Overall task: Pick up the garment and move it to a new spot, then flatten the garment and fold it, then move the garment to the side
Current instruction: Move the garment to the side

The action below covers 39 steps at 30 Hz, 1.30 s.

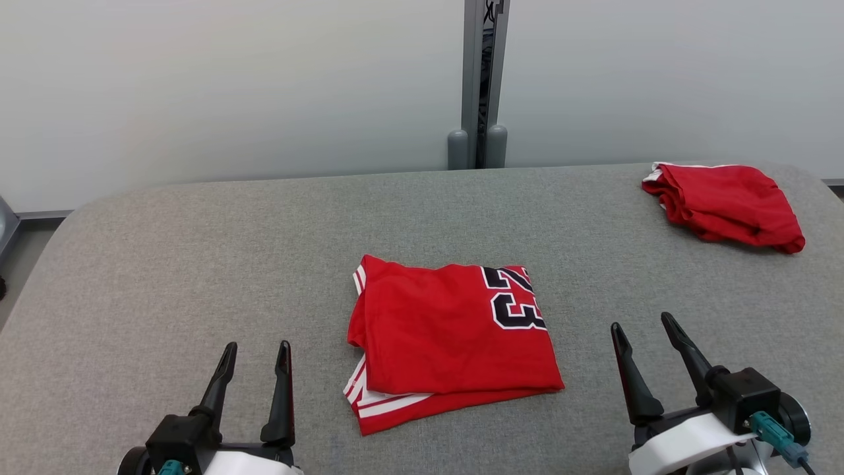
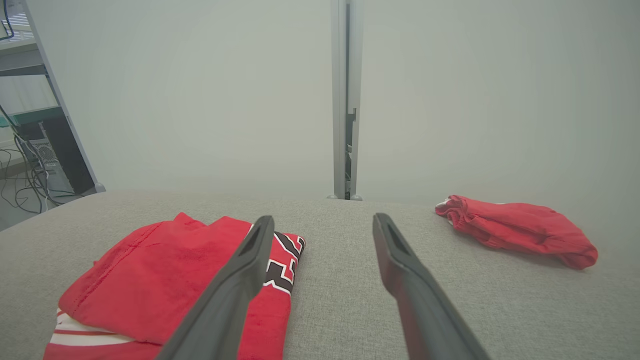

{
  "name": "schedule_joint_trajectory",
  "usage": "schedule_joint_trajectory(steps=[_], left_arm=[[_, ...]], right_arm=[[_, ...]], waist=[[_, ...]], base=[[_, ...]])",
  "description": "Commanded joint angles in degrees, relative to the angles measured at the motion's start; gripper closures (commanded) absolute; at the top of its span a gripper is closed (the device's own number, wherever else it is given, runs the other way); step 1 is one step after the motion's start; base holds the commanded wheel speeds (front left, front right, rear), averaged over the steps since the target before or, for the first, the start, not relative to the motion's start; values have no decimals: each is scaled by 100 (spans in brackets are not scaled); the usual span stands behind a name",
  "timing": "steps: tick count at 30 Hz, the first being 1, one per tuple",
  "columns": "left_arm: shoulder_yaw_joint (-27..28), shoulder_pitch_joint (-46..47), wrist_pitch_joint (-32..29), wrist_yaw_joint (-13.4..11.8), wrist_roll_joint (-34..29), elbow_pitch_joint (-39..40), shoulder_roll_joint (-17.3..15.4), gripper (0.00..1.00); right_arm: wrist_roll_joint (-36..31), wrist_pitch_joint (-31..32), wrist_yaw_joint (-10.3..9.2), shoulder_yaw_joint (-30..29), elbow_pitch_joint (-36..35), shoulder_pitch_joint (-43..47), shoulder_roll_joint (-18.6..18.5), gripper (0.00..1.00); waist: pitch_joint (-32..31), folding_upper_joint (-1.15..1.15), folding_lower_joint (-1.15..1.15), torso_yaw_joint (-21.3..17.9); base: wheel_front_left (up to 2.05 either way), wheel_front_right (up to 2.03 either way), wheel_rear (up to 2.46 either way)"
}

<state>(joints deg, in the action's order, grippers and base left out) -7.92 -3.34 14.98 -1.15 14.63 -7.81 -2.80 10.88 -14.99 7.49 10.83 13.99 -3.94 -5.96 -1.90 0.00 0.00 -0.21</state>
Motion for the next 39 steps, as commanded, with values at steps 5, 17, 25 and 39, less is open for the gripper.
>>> schedule_joint_trajectory(steps=[5, 17, 25, 39], left_arm=[[28, -71, 20, -44, -32, 38, -22, 0], [-25, 33, 20, -14, -46, 5, -23, 0], [-129, 135, 20, 21, -136, 38, -23, 0], [-284, 425, 20, -25, -64, 110, -22, 0]], right_arm=[[28, -33, 1, 5, 37, 43, 1, 0], [623, -33, 1, 302, 716, -421, 25, 0], [2100, -34, 1, 714, 1582, -1108, -72, 0], [5050, 611, 1, 1592, 2598, -2134, -712, 0]], waist=[[-11, 0, 0, 12], [18, 0, 0, 112], [143, 0, 0, 434], [768, 0, 0, 1043]], base=[[0, 0, 0], [0, 0, 0], [0, 0, 0], [0, 0, 0]])
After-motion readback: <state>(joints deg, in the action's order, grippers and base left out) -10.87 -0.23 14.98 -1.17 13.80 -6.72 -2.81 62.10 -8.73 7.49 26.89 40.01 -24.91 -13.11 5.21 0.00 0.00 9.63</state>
